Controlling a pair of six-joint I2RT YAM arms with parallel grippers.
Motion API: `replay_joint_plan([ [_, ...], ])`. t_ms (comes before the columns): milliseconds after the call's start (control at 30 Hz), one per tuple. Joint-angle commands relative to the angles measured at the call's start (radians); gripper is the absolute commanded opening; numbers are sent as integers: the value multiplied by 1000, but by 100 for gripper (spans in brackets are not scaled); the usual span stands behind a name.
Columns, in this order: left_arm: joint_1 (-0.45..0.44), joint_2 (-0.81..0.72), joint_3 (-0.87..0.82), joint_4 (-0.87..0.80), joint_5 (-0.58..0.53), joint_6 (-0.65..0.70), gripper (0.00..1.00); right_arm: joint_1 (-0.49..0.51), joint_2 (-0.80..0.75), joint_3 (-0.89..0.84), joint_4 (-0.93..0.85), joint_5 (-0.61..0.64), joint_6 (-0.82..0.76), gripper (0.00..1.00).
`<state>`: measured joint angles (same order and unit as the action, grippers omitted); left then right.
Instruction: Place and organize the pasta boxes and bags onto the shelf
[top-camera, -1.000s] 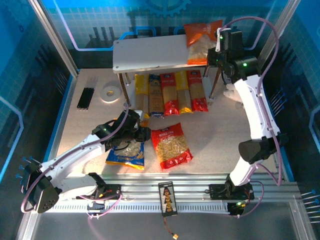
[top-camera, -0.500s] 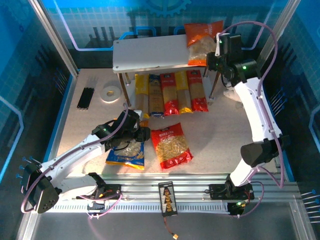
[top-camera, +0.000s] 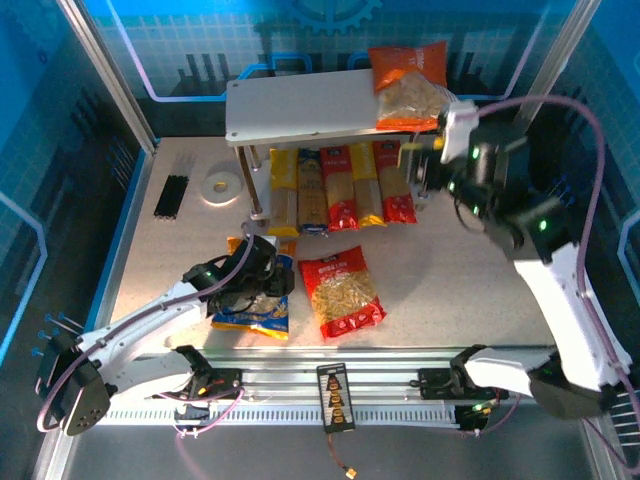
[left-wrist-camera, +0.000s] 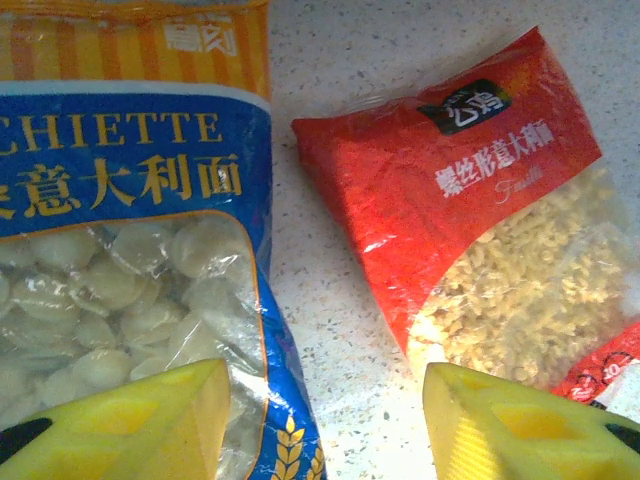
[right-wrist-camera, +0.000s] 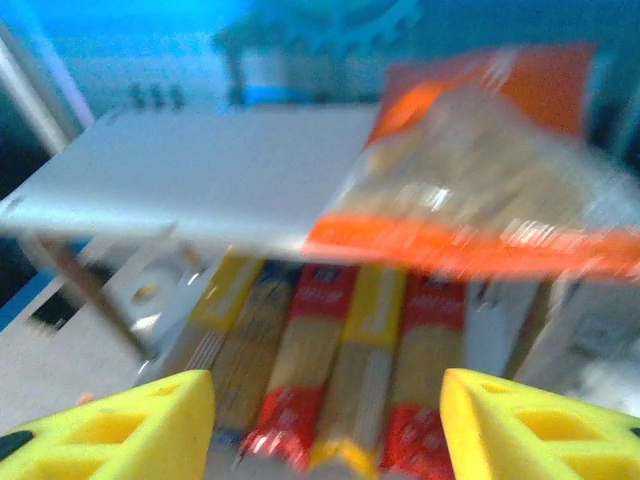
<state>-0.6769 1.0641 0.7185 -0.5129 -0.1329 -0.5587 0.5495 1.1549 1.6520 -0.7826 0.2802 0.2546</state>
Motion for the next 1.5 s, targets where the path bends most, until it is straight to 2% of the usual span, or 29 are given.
replay_joint_plan([
  [0,-12,-29,-23,8,-67,-45,55,146,-92,-271,-49,97,124,66],
  [100,-11,-32,-30,8,-95,-55,56,274,-173,-515,-55,129,259,67],
  [200,-13,-14,-34,15,-100,-64,56,400,-196,-660,-69,160,388,72],
  [333,-13,-1,-55,47,-86,-85,56,517,-157,-754,-55,193,504,77],
  [433,-13,-2,-59,58,-77,-90,57,558,-107,-779,17,192,542,86],
  [533,-13,-2,-47,50,-74,-82,58,559,-41,-801,121,146,545,93],
  [700,-14,0,-41,47,-65,-76,59,560,147,-745,176,140,545,96],
  [767,-14,-2,-44,48,-63,-77,59,561,208,-720,180,150,548,100],
  [967,-14,-18,-57,50,-64,-78,59,551,335,-670,188,167,550,100],
  [1467,-15,-22,-68,50,-71,-65,60,473,526,-628,237,97,509,100],
])
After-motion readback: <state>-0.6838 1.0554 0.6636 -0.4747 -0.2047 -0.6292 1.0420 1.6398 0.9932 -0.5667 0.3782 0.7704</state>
